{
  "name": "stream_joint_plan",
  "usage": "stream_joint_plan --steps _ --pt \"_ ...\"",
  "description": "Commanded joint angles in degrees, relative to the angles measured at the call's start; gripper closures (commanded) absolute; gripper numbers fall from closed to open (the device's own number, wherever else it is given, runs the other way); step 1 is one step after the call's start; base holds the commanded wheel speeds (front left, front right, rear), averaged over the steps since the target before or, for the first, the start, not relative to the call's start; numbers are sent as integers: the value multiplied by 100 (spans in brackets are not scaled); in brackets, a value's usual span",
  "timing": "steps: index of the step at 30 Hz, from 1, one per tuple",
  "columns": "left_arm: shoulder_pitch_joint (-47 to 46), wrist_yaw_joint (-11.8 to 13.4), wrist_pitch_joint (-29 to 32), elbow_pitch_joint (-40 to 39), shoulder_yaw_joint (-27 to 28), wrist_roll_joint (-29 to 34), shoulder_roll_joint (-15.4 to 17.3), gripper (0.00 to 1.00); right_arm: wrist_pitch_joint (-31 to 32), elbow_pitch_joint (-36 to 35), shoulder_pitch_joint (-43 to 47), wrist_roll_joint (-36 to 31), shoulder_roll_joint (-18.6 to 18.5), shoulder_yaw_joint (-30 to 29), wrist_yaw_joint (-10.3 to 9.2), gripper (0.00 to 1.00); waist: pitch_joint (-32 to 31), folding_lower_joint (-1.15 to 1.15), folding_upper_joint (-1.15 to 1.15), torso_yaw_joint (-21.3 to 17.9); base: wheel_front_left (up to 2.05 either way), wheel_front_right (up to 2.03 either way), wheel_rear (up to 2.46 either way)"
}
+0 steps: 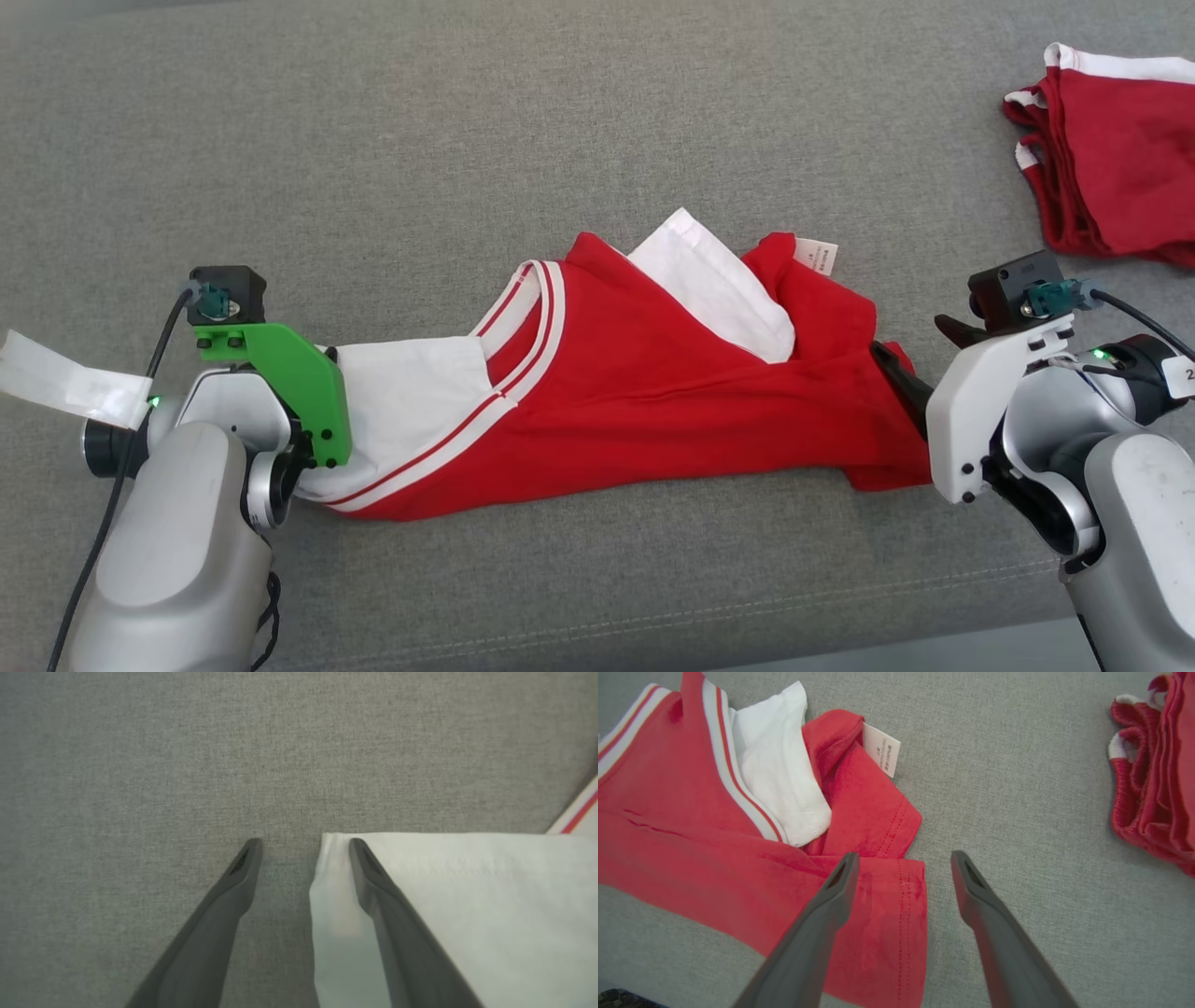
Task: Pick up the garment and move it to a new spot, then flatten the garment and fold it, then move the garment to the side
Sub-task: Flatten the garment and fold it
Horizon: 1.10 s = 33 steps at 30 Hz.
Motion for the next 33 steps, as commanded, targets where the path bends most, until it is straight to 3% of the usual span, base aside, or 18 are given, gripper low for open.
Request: stream_joint_plan --steps 1,2,5,14,24,33 --pt "-106 20 25 33 -11 -19 32 18 -34 -19 -52 -30 -30 -14 -5 0 65 0 0 -4 0 0 0" --pt "-130 12 39 45 -22 -21 35 28 -36 -20 -77 -36 -36 -24 -5 0 92 0 0 -1 0 0 0" --pt "-169 -25 113 76 -82 -25 -5 100 -32 0 -103 -66 -52 -88 -5 0 172 0 0 30 0 0 0" --pt "-110 -6 190 96 -210 -119 -199 100 2 205 -7 -193 -30 -232 -5 0 240 0 0 169 0 0 0" --pt "-191 -65 54 201 -304 -186 -321 100 519 404 106 -47 105 -301 -5 0 259 0 0 309 0 0 0" --pt "-291 -77 -77 300 -332 -225 -361 100 466 489 188 -90 210 -542 -5 0 349 0 0 356 0 0 0"
